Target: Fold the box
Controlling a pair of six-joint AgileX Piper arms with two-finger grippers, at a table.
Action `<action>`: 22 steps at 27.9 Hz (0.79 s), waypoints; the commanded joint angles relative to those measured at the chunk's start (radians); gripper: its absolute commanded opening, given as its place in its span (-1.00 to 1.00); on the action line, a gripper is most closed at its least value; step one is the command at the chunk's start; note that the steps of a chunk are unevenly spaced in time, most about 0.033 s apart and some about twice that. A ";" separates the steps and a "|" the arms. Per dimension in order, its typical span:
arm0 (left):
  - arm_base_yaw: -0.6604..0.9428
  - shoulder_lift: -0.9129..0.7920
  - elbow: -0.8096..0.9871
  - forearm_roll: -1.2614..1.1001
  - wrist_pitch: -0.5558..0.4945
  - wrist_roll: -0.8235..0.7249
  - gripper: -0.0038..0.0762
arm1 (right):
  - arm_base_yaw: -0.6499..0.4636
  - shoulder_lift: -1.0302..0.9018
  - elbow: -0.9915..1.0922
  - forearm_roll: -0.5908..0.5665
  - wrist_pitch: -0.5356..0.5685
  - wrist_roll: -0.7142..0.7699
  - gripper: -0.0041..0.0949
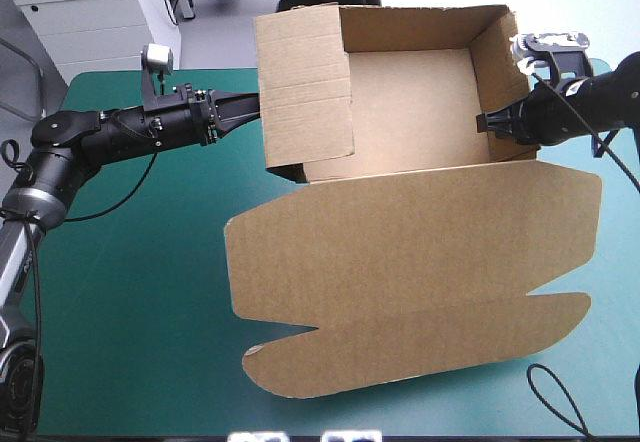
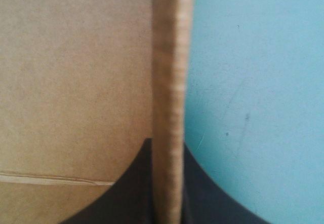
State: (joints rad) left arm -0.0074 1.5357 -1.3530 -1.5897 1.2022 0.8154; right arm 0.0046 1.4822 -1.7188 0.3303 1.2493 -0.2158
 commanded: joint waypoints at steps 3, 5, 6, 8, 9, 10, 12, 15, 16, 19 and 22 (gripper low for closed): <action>-0.013 -0.047 -0.031 -0.105 0.088 0.004 0.00 | 0.068 -0.043 -0.029 -0.046 -0.096 0.072 -0.94; -0.013 -0.047 -0.031 -0.107 0.088 0.010 0.00 | 0.091 -0.043 -0.029 -0.081 -0.105 0.089 -0.94; -0.013 -0.047 -0.031 -0.107 0.088 0.010 0.00 | 0.096 -0.043 -0.029 -0.090 -0.108 0.099 -0.94; -0.013 -0.047 -0.031 -0.107 0.092 0.010 0.00 | 0.102 -0.043 -0.031 -0.105 -0.121 0.120 -0.94; -0.013 -0.047 -0.031 -0.107 0.092 0.010 0.00 | 0.102 -0.043 -0.031 -0.108 -0.122 0.120 -0.94; -0.013 -0.047 -0.031 -0.107 0.092 0.010 0.00 | 0.102 -0.043 -0.031 -0.107 -0.122 0.120 -0.94; -0.013 -0.047 -0.031 -0.107 0.092 0.010 0.00 | 0.102 -0.043 -0.031 -0.112 -0.122 0.120 -0.94; -0.013 -0.047 -0.031 -0.107 0.092 0.008 0.00 | 0.102 -0.043 -0.031 -0.114 -0.122 0.128 -0.94; -0.013 -0.047 -0.031 -0.107 0.092 0.006 0.02 | 0.102 -0.043 -0.031 -0.116 -0.125 0.129 -0.94; -0.013 -0.047 -0.043 -0.104 0.092 -0.008 0.08 | 0.102 -0.043 -0.031 -0.116 -0.131 0.132 -0.94; -0.013 -0.047 -0.075 -0.079 0.092 -0.020 0.08 | 0.102 -0.043 -0.031 -0.116 -0.141 0.132 -0.94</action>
State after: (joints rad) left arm -0.0150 1.5346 -1.3722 -1.6021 1.2022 0.8106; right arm 0.1027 1.4822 -1.7188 0.1888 1.1838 -0.0933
